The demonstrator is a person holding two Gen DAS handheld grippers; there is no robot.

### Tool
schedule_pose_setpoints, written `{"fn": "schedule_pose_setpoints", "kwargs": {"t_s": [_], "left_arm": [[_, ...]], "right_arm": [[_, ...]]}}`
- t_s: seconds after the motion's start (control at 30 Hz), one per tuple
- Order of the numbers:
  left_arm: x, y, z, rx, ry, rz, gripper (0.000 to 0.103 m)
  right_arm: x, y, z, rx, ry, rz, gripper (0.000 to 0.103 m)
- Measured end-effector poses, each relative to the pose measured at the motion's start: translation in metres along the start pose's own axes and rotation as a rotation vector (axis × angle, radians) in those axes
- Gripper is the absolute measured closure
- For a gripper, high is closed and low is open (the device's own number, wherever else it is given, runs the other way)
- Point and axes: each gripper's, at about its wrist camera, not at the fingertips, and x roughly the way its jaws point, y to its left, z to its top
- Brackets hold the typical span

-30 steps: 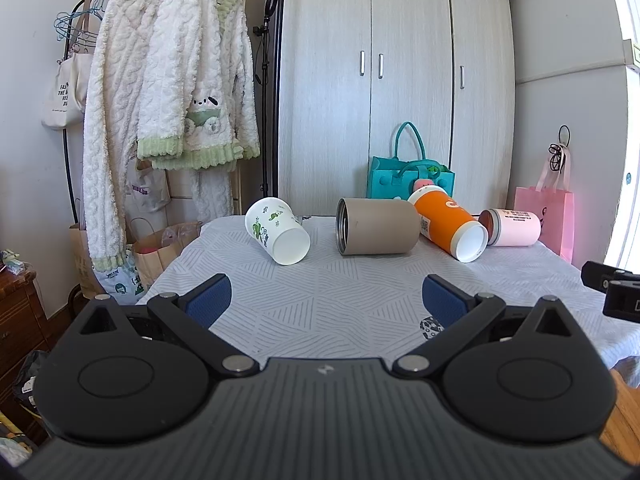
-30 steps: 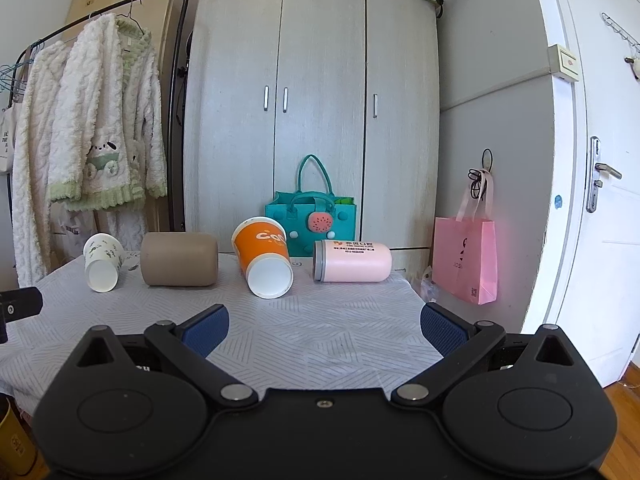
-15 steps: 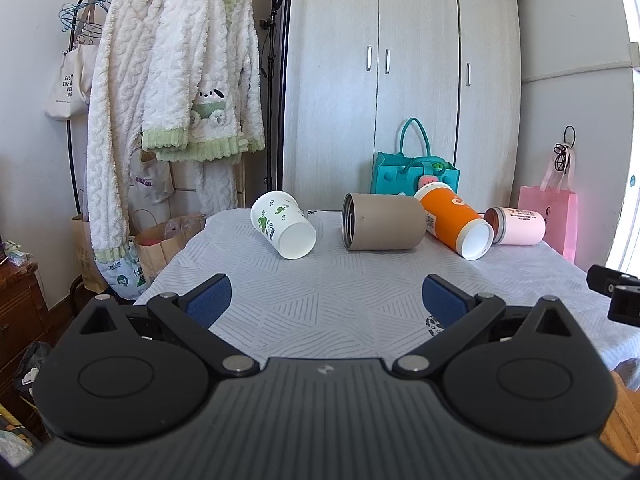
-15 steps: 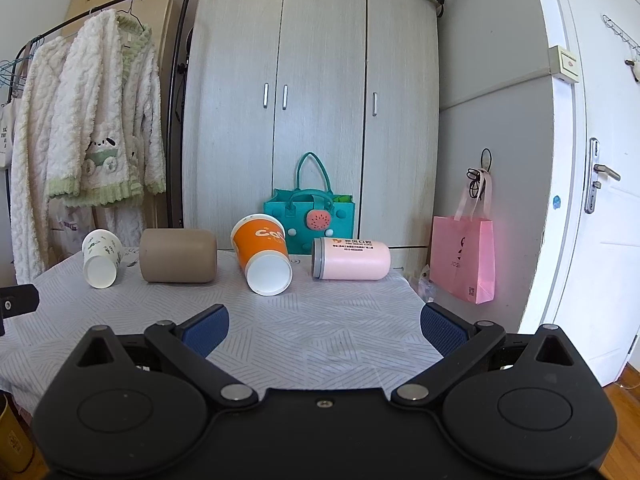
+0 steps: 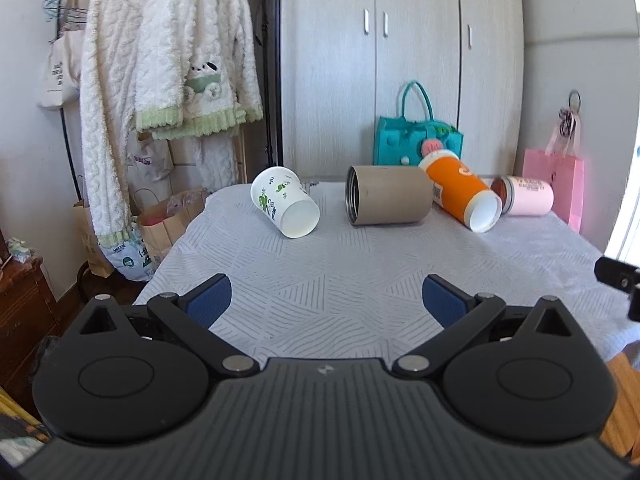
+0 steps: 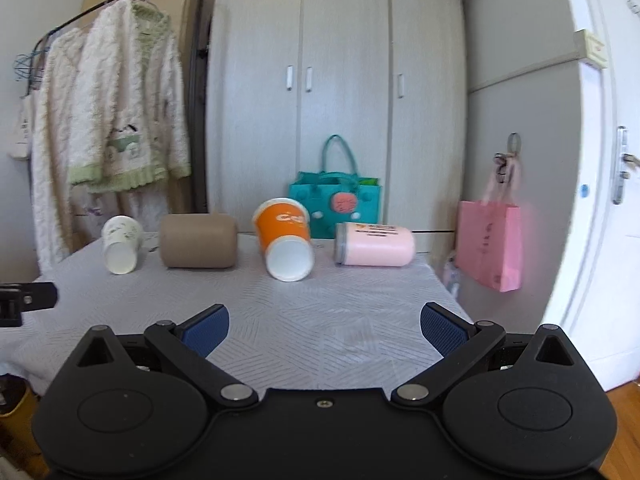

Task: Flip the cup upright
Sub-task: 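Move the right tool to the orange cup and close its fingers around it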

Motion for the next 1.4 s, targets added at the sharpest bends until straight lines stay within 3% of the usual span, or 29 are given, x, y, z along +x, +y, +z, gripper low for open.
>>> {"fn": "schedule_pose_setpoints", "kwargs": {"t_s": [0.1, 0.27, 0.43, 0.63, 0.8, 1.0, 1.23, 1.4], "left_arm": [[0.012, -0.001, 0.018, 0.058, 0.076, -0.051, 0.000], [0.023, -0.001, 0.046, 0.119, 0.076, -0.110, 0.000], [0.047, -0.002, 0.080, 0.123, 0.088, -0.136, 0.000], [0.087, -0.003, 0.115, 0.080, 0.169, -0.228, 0.000], [0.117, -0.017, 0.132, 0.097, 0.195, -0.280, 0.000], [0.148, -0.033, 0.145, 0.110, 0.185, -0.299, 0.000], [0.165, -0.034, 0.151, 0.113, 0.139, -0.297, 0.000], [0.183, -0.036, 0.157, 0.111, 0.158, -0.332, 0.000]], "right_arm": [[0.002, -0.006, 0.017, -0.012, 0.023, 0.105, 0.000], [0.005, -0.014, 0.054, -0.070, 0.012, 0.306, 0.000], [0.020, -0.017, 0.088, -0.121, -0.022, 0.392, 0.000], [0.060, -0.009, 0.115, -0.191, 0.130, 0.487, 0.000], [0.089, 0.000, 0.120, -0.269, 0.227, 0.525, 0.000], [0.136, 0.010, 0.120, -0.331, 0.316, 0.504, 0.000], [0.183, 0.012, 0.119, -0.352, 0.335, 0.474, 0.000], [0.218, 0.017, 0.117, -0.353, 0.363, 0.424, 0.001]]}}
